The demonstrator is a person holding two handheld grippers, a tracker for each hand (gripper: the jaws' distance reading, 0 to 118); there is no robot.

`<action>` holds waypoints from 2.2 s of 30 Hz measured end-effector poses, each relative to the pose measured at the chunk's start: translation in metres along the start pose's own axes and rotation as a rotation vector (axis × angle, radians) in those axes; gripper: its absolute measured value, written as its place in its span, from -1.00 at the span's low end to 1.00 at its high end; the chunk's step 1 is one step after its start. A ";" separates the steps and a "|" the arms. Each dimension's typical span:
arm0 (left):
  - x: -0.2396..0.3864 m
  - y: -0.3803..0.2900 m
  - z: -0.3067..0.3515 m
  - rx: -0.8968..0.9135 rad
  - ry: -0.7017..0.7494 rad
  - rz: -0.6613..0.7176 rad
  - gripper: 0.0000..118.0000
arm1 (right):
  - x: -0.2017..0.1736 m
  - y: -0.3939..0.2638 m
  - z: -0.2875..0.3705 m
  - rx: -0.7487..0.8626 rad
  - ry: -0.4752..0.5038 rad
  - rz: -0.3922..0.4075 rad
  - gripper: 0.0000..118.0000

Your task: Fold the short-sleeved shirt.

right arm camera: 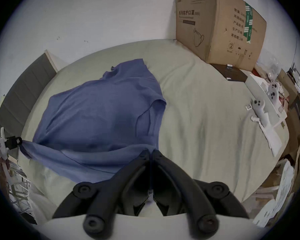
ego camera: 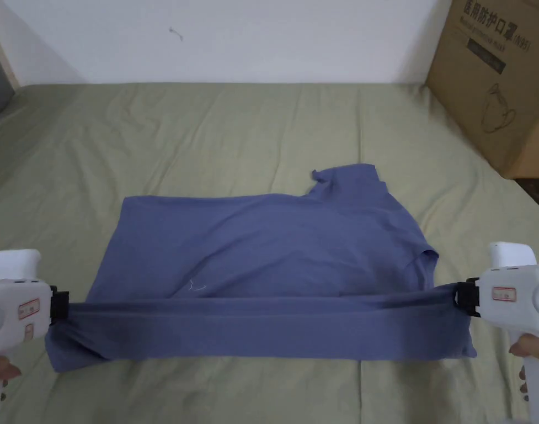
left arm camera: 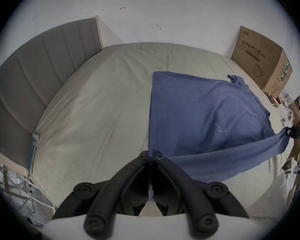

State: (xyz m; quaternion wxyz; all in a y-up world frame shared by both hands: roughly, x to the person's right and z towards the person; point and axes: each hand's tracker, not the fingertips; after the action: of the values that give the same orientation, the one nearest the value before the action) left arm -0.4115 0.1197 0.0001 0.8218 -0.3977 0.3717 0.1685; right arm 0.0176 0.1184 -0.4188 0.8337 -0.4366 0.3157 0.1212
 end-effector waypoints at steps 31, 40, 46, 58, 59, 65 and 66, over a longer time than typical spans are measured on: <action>-0.006 -0.066 -0.006 -0.013 -0.037 0.144 0.70 | -0.017 -0.067 0.007 -0.032 0.032 0.000 -1.00; -0.001 -0.070 -0.037 -0.095 0.003 0.157 -0.92 | -0.015 -0.076 0.009 -0.037 0.051 -0.033 -1.00; 0.004 -0.065 -0.029 -0.104 0.036 0.036 -0.92 | -0.013 -0.068 0.005 0.010 0.038 -0.072 0.55; -0.002 -0.055 -0.010 -0.086 0.001 0.035 -0.92 | -0.016 -0.066 -0.031 -0.101 0.007 -0.063 -0.91; -0.002 -0.053 -0.007 -0.086 -0.004 0.023 -0.92 | -0.016 -0.066 -0.024 -0.094 0.012 -0.067 -0.90; -0.001 -0.057 0.030 -0.038 -0.010 -0.005 -0.93 | -0.013 -0.061 0.015 -0.067 0.033 -0.033 -0.91; -0.001 -0.060 0.037 -0.033 -0.005 -0.021 -0.93 | -0.011 -0.064 0.021 -0.072 0.036 -0.011 -0.91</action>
State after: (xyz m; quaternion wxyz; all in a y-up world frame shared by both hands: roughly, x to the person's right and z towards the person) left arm -0.3605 0.1111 0.0475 0.8176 -0.4149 0.3626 0.1668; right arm 0.0482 0.0983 -0.3614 0.8122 -0.4702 0.3239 0.1200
